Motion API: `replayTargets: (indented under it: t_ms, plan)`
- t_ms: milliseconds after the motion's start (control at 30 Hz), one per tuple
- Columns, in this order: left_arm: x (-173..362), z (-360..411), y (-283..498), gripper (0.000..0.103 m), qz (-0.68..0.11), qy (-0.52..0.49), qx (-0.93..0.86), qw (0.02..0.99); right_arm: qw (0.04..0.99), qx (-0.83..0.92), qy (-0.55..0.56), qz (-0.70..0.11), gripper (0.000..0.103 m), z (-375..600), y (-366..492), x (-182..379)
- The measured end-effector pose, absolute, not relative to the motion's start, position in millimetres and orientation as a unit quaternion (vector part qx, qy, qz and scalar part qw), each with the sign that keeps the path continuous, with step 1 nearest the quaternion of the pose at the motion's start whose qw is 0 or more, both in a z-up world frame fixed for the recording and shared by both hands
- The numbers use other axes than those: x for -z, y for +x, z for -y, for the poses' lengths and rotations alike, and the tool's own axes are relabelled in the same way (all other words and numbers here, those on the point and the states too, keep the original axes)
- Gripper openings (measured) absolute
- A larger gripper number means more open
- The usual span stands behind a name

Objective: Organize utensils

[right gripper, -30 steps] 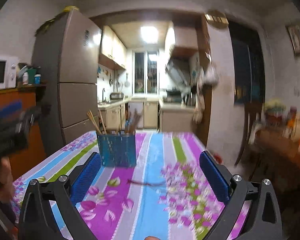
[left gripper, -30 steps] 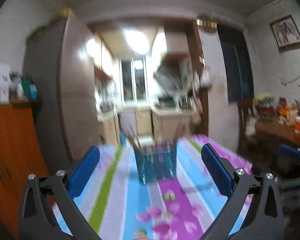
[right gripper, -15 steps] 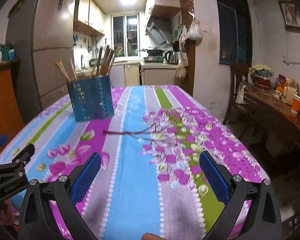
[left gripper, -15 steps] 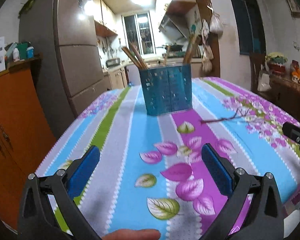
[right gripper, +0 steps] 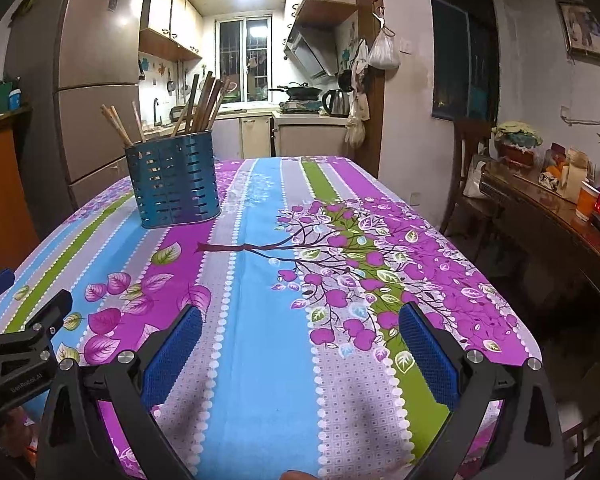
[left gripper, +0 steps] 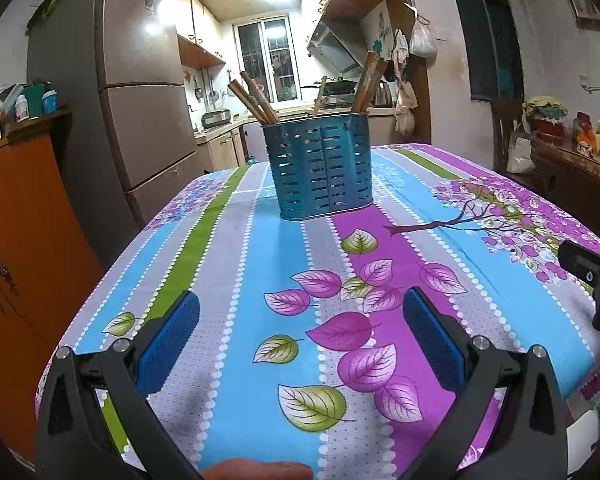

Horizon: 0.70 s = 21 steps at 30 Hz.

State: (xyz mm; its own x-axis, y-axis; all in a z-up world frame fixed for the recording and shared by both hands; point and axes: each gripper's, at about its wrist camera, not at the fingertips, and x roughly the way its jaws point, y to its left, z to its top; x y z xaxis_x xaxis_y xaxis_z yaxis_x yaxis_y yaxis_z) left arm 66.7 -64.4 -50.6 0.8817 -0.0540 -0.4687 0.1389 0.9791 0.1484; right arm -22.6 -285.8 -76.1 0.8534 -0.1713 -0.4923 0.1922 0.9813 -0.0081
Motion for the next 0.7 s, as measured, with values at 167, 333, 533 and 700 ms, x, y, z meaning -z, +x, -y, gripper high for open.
replayTargets:
  t_ms: [167, 333, 533, 700]
  plan:
    - [49.3, 66.5, 63.3, 0.098, -0.237, 0.087, 0.062, 0.966, 0.963, 0.095, 0.016, -0.254, 0.098, 283.9, -24.5, 74.5]
    - [47.6, 67.8, 61.8, 0.098, -0.235, 0.084, 0.067, 0.966, 0.963, 0.095, 0.015, -0.253, 0.098, 283.4, -25.8, 72.3]
    - [46.9, 67.0, 60.9, 0.098, -0.232, 0.078, 0.068, 0.967, 0.964, 0.096, 0.014, -0.249, 0.098, 282.6, -28.3, 69.2]
    - [45.8, 62.2, 60.0, 0.098, -0.223, 0.064, 0.046, 0.972, 0.964, 0.097, 0.012, -0.248, 0.098, 282.0, -28.9, 67.6]
